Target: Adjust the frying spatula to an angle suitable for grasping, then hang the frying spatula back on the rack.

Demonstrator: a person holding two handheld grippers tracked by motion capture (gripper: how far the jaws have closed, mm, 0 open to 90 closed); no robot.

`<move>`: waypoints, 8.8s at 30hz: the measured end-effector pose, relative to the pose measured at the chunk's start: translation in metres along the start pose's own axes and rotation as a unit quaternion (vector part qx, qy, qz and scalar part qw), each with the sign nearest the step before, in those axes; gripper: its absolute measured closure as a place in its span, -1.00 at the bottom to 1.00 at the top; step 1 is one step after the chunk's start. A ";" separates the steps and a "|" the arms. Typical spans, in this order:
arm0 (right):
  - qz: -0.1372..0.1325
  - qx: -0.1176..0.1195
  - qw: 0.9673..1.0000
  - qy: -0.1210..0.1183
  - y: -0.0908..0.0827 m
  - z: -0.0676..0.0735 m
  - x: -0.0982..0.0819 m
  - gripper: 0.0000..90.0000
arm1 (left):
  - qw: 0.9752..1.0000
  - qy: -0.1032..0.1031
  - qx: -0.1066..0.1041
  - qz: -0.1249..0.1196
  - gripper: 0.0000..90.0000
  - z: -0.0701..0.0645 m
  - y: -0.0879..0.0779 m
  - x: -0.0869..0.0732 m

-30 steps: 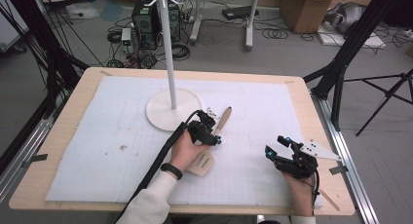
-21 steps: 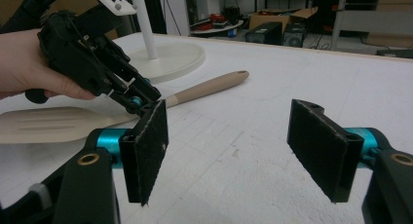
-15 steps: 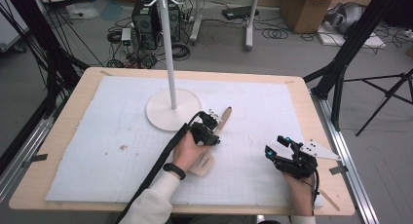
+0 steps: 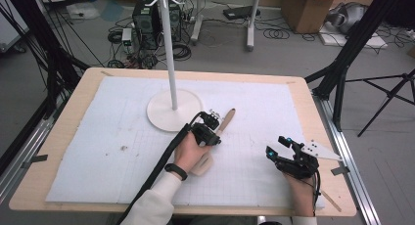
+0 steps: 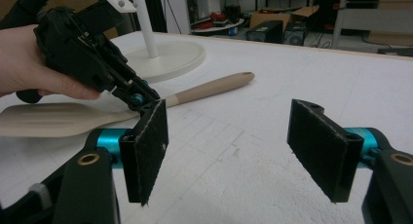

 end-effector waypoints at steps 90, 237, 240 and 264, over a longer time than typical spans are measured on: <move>-0.023 0.068 0.997 -0.034 0.038 0.060 0.056 -0.32 | 0.938 0.040 -0.151 -0.309 0.73 0.056 -0.189 -0.067; -0.005 0.074 0.994 -0.081 0.048 0.071 0.070 -0.41 | 0.905 0.142 -0.247 -0.316 0.74 0.058 -0.244 0.038; -0.003 0.083 0.994 -0.071 0.045 0.067 0.062 -0.42 | 0.907 0.140 -0.240 -0.316 0.73 0.064 -0.248 0.051; 0.000 0.146 0.987 -0.069 0.037 0.063 0.048 -0.40 | 0.920 0.116 -0.217 -0.304 0.74 0.089 -0.262 0.115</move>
Point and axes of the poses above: each handheld gripper's, and its own axes: y roughly forward along the jaws, x roughly out of its top, z roughly to its left, the point moved 9 cm from there along y, roughly forward along the jaws, and after that the axes turned 14 degrees about -y, right-handed, at the moved point
